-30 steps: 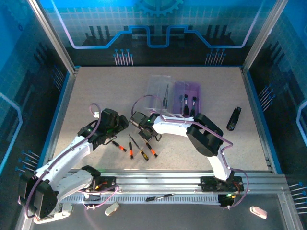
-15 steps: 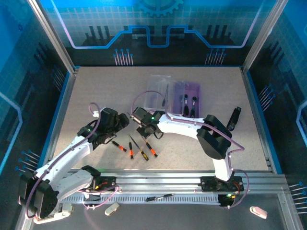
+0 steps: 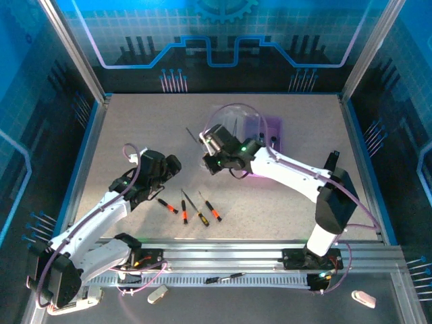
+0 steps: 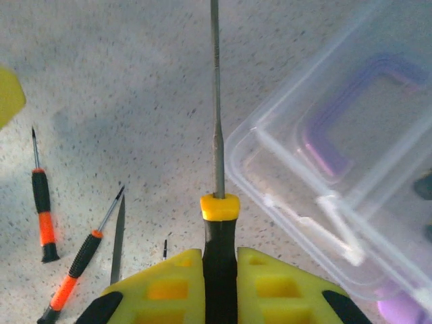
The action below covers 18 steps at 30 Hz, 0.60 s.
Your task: Pack the tool kit
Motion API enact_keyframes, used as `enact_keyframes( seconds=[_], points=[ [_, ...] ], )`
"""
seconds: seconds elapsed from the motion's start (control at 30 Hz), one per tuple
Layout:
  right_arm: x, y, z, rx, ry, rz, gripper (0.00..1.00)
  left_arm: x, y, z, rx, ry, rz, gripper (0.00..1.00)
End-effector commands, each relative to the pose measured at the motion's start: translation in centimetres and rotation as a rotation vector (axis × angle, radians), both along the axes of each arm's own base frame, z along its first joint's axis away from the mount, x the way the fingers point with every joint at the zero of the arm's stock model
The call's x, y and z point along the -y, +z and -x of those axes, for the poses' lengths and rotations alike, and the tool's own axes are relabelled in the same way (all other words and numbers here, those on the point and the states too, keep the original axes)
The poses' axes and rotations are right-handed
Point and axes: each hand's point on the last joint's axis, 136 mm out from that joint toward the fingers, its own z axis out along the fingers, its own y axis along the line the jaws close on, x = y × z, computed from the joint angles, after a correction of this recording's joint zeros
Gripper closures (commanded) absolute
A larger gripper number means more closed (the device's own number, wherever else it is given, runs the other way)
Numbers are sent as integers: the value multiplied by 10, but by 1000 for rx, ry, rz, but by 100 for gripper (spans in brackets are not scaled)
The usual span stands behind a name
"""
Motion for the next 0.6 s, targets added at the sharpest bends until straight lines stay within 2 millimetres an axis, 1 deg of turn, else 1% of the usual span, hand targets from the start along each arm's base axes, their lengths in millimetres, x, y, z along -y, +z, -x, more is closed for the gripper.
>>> enact_keyframes(
  seconds=[0.0,0.13,0.23,0.4,0.57],
  points=[
    [19,20,-6,-26,-49,-75,86,5,-3,-5,14,-8,34,1],
    [49,24,-23,-27,-122,-95,86,21,-2,-11,23,-83,69,1],
    [70,26,-33,-34,-174,-116,87,34,0,-17,34,-135,106,1],
    [100,33,-45,-16,-246,-119,87,56,0,-26,33,-211,166,1],
    [128,28,-59,-34,-345,-121,88,80,-3,-33,10,-292,225,1]
  ],
)
